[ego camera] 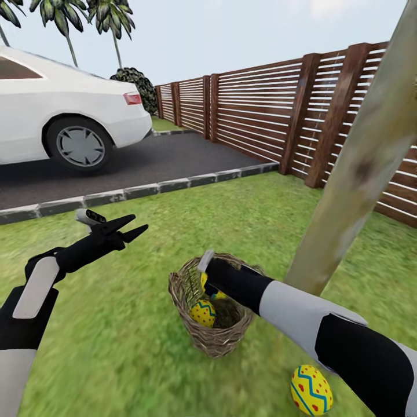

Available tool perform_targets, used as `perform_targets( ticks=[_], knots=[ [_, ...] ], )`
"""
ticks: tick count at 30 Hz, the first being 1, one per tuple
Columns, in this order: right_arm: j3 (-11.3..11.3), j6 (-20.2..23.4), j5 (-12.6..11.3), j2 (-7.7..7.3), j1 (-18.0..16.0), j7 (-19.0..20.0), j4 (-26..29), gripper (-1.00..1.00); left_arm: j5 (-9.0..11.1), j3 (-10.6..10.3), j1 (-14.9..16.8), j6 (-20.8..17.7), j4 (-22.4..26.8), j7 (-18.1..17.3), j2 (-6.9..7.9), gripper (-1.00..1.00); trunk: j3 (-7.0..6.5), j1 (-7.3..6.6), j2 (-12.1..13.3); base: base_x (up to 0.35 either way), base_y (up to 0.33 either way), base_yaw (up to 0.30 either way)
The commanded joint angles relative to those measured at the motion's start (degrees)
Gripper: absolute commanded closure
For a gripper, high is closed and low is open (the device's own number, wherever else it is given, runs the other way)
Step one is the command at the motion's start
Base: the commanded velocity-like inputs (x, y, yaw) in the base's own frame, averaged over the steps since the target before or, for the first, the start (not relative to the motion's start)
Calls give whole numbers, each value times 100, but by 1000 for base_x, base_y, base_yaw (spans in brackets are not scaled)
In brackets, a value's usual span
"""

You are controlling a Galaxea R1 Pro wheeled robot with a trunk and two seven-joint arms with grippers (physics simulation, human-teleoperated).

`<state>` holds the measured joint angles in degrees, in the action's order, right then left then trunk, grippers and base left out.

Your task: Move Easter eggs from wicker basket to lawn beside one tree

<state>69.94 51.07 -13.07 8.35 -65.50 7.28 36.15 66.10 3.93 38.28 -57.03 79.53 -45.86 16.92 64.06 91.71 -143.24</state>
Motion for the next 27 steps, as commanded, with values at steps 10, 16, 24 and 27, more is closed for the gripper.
perform_targets(
  ticks=[10,16,24,27],
  knots=[
    [-753,639,-45,-469,-15,10,1216,100,-28,3,4,-17,-29,-13,-18,-100,-179,-201,360,0,0,0],
    [-2003,650,-59,-713,-9,22,2067,100,-36,1,4,-10,-34,0,-22,-100,-287,-333,601,0,0,0],
    [-3619,643,-81,-930,78,34,3074,100,-45,0,4,-10,-33,17,-13,-100,-430,-508,922,0,0,0],
    [-3954,635,-96,-933,432,51,3341,100,-32,30,4,-3,-35,-5,19,-100,-430,-508,922,0,0,0]
  ],
)
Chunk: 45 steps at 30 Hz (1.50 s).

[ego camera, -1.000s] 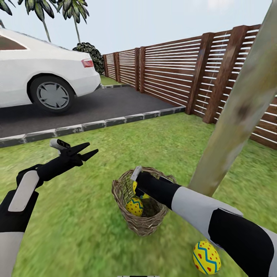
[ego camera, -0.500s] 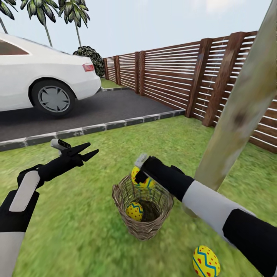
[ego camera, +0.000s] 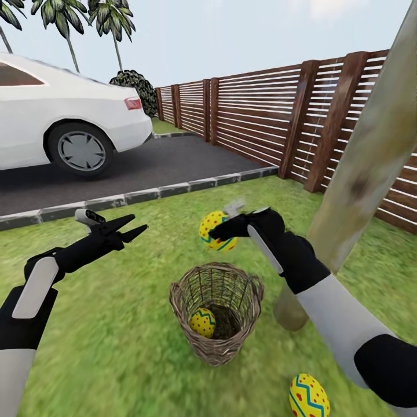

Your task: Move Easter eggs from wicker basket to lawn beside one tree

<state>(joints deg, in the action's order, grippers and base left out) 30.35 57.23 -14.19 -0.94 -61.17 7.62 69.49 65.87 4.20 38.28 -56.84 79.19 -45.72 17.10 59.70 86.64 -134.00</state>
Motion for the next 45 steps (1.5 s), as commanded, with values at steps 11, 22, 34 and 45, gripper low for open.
perform_targets(
  ticks=[11,22,34,45],
  knots=[
    [-702,24,-1025,-299,682,31,182,100,-13,11,0,-20,-25,-25,5,-100,5,-1,-2,0,0,0],
    [-723,20,-1068,-310,1249,45,364,100,-39,11,3,-2,-52,-18,-5,-100,-59,-1,-2,0,0,-151],
    [-756,24,-2971,-684,1573,125,303,100,-39,2,-1,-2,-56,-8,-23,-100,-64,-1,-2,0,0,-14],
    [-750,25,-3494,-816,1868,120,256,100,-39,5,-3,-2,-59,-16,-18,-100,-134,-1,-2,0,0,-193]
  ],
)
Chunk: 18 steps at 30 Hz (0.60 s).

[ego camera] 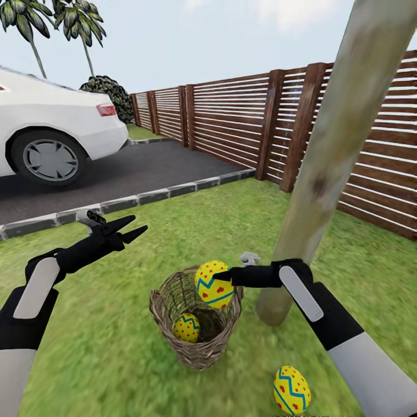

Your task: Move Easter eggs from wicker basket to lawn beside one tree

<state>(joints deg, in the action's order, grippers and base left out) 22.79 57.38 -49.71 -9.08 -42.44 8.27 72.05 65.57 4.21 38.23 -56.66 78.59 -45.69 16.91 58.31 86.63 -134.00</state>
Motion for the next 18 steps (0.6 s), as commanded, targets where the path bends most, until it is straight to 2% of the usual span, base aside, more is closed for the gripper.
perform_targets(
  ticks=[1,10,14,18],
  knots=[
    [6,9,61,2,5,52,-50,100,-6,9,2,-21,1,-19,12,-100,-2,-1,-2,0,0,-204],
    [-9,9,67,-11,7,43,-247,100,21,10,2,-26,2,-23,31,-100,-62,-1,-2,0,0,-204],
    [-11,10,67,-111,7,34,-491,100,33,10,2,-29,2,-26,31,-100,-89,-1,-2,0,0,-204],
    [-17,10,72,-133,7,34,-706,100,43,10,1,-29,3,-27,31,-100,-116,-1,-2,0,0,-204]
  ],
)
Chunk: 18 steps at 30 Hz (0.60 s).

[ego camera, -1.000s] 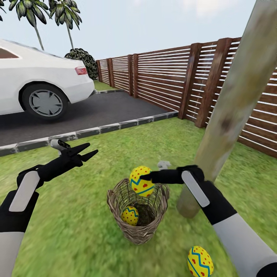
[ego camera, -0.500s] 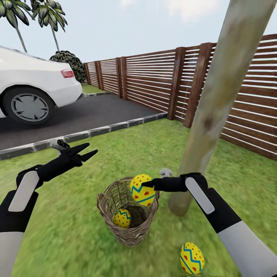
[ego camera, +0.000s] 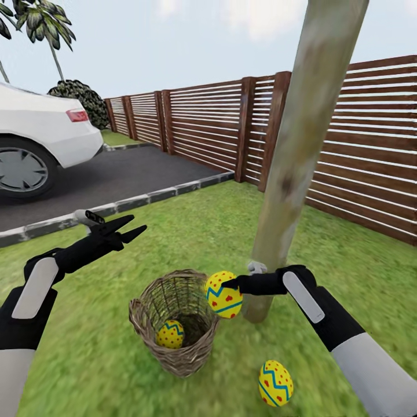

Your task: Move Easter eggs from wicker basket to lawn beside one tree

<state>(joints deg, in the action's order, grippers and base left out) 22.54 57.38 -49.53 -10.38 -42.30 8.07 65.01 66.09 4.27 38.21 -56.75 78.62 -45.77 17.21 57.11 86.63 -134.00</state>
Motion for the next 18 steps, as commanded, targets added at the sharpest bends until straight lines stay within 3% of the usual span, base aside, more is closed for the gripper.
perform_targets(
  ticks=[1,5,9,18],
  knots=[
    [6,10,53,-58,-6,58,-40,100,-9,4,2,-21,-3,-19,1,-100,-2,-1,-2,0,0,-204],
    [-7,10,50,-154,-6,63,-168,100,-7,4,2,-21,2,-20,1,-100,-28,-1,-2,0,0,-204],
    [-273,10,69,-187,-6,39,-260,100,-3,4,3,-21,4,-20,1,-100,-55,-1,-2,0,0,-204],
    [-303,-16,117,-249,-6,-20,-405,100,0,4,2,-21,3,-20,9,-100,-115,-1,-2,0,0,-204]
  ],
)
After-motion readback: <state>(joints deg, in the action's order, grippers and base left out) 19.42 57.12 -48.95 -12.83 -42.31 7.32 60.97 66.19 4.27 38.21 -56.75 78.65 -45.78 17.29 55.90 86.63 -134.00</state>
